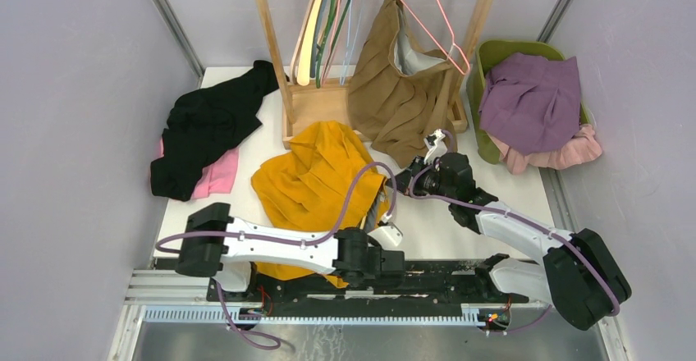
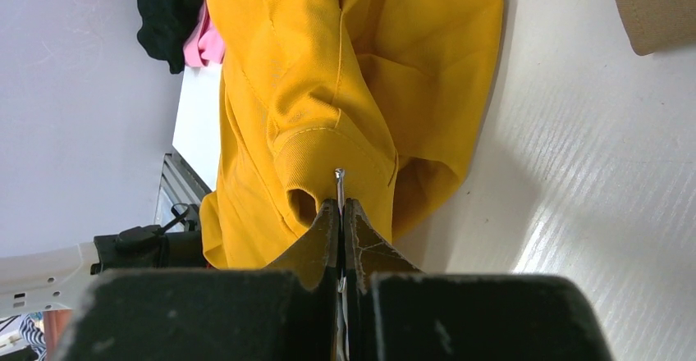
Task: Place the skirt on the hanger
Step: Adjust the skirt on the hanger.
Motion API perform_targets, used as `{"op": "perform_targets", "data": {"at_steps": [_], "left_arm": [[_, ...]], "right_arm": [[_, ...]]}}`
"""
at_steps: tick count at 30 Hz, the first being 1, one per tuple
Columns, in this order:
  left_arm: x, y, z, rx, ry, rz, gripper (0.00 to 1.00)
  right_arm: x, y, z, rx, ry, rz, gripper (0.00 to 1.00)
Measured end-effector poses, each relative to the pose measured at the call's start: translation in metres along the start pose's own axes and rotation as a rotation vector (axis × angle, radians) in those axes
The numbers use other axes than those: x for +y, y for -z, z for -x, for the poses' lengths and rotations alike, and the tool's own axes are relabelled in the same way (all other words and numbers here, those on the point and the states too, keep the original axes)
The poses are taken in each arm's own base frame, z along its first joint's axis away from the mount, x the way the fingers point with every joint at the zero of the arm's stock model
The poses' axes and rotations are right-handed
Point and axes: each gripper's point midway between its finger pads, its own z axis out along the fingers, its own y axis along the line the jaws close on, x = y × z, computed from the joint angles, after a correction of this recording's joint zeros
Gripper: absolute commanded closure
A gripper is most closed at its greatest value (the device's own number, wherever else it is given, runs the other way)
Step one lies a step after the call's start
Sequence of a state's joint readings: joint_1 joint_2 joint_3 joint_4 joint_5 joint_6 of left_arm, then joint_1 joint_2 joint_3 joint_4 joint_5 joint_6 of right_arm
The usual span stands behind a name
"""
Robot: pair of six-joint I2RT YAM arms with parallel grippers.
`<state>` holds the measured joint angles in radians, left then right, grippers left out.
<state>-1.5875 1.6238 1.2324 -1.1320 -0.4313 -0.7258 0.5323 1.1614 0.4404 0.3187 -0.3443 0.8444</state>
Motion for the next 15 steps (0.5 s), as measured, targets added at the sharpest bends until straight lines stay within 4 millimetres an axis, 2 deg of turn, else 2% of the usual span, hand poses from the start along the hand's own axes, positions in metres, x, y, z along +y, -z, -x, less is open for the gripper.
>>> {"op": "perform_targets", "data": {"at_steps": [1,2,3,6,12,15], "left_arm": [[0.001,0.002,-0.002,-0.001,0.003,-0.011,0.34],[0.002,0.003,-0.004,-0.004,0.009,-0.023,0.27],[0.004,0.004,-0.007,-0.005,0.010,-0.028,0.24],[0.009,0.001,-0.017,0.002,0.017,-0.029,0.23],[0.006,-0.020,-0.027,0.035,0.001,0.000,0.23],[0.002,-0.029,-0.029,0.050,-0.005,0.014,0.30]], "right_arm": [[0.000,0.000,0.000,-0.001,0.000,0.000,0.99],[0.000,0.000,0.000,-0.001,-0.001,0.000,0.99],[-0.001,0.000,0.000,-0.002,0.000,0.001,0.99],[-0.001,-0.001,0.000,-0.003,-0.005,0.007,0.99],[-0.001,-0.002,0.000,-0.005,-0.011,0.012,0.99],[0.000,-0.002,0.000,-0.005,-0.012,0.017,0.99]]}}
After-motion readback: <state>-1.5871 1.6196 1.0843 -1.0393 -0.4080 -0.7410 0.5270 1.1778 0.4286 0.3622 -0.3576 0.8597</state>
